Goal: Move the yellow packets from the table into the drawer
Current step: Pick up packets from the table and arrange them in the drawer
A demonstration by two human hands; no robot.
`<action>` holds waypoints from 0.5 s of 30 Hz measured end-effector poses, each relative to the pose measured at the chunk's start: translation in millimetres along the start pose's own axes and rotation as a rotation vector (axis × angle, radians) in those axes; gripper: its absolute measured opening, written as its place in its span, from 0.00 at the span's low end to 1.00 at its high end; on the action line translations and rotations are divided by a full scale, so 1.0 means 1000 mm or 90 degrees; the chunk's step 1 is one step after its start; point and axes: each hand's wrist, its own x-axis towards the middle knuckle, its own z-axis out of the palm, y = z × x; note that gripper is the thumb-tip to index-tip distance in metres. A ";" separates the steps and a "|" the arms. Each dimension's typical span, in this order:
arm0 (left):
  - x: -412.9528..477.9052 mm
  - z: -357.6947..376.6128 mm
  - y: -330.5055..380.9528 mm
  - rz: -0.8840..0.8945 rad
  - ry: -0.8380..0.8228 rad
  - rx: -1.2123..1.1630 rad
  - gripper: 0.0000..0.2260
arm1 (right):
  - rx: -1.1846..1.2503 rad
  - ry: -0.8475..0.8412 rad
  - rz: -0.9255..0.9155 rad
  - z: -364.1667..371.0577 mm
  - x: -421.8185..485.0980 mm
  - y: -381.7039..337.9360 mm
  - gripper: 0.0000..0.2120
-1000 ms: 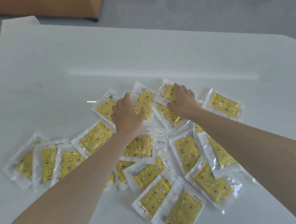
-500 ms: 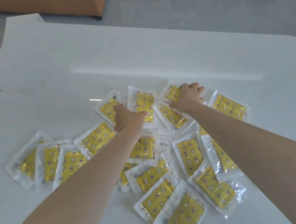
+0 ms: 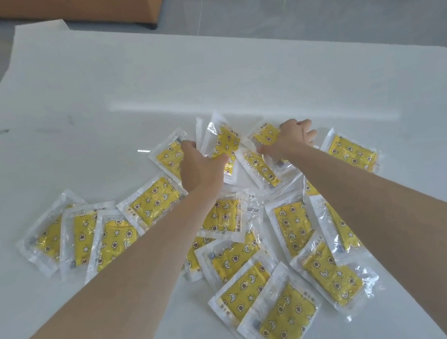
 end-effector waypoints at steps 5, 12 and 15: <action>0.004 -0.009 0.001 0.016 0.001 -0.078 0.28 | 0.018 -0.010 0.053 -0.003 -0.002 0.000 0.40; -0.008 -0.037 0.017 -0.044 -0.057 -0.193 0.16 | 0.082 0.133 -0.064 0.006 -0.031 0.004 0.20; -0.020 -0.057 0.023 -0.048 -0.077 -0.204 0.19 | 0.217 0.158 -0.074 -0.003 -0.048 0.002 0.13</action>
